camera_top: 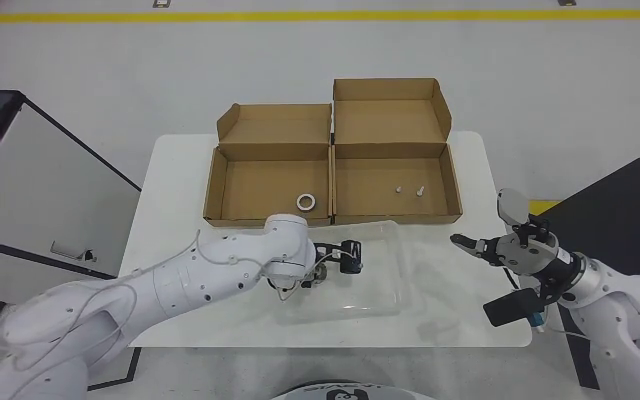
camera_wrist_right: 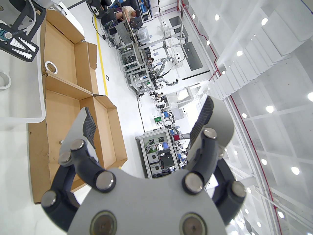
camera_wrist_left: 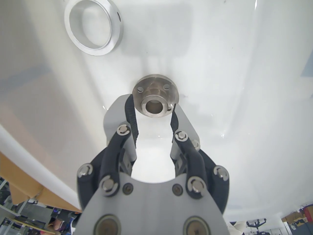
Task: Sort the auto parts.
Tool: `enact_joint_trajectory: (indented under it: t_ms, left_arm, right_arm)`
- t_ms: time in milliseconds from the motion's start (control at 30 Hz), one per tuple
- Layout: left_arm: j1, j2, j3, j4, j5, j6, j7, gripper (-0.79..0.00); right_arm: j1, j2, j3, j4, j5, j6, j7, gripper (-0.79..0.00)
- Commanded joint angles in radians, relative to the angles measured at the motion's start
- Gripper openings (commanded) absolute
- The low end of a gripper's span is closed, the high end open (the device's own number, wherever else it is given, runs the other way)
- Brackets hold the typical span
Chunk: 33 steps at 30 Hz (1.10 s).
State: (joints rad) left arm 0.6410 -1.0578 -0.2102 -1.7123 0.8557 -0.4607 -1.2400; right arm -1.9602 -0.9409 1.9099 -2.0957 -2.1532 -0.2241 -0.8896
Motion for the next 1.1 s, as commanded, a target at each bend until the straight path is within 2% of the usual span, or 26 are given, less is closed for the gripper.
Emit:
enact_joint_trajectory:
  t_ms: [0,667,700,733,767,800,1067]
  left_arm:
    - [0.006,-0.002,-0.004,0.005,0.009,0.000,0.008,-0.425]
    - [0.051,-0.016,-0.038,0.021,0.046,-0.026,0.008,-0.474]
    - [0.054,-0.017,-0.040,0.021,0.047,-0.027,0.009,-0.486]
    - [0.055,-0.017,-0.041,0.022,0.050,-0.028,0.008,-0.542]
    - [0.057,-0.018,-0.043,0.022,0.053,-0.027,0.010,-0.708]
    - [0.060,-0.018,-0.045,0.021,0.058,-0.026,0.011,-0.785]
    - [0.070,-0.013,-0.075,-0.014,0.069,-0.031,-0.008,-0.785]
  right_arm:
    - [0.000,0.000,0.000,0.000,0.000,0.000,0.000,0.000]
    - [0.000,0.000,0.000,0.000,0.000,0.000,0.000,0.000]
    - [0.000,0.000,0.000,0.000,0.000,0.000,0.000,0.000]
    - [0.000,0.000,0.000,0.000,0.000,0.000,0.000,0.000]
    - [0.000,0.000,0.000,0.000,0.000,0.000,0.000,0.000]
    - [0.000,0.000,0.000,0.000,0.000,0.000,0.000,0.000]
    - [0.000,0.000,0.000,0.000,0.000,0.000,0.000,0.000]
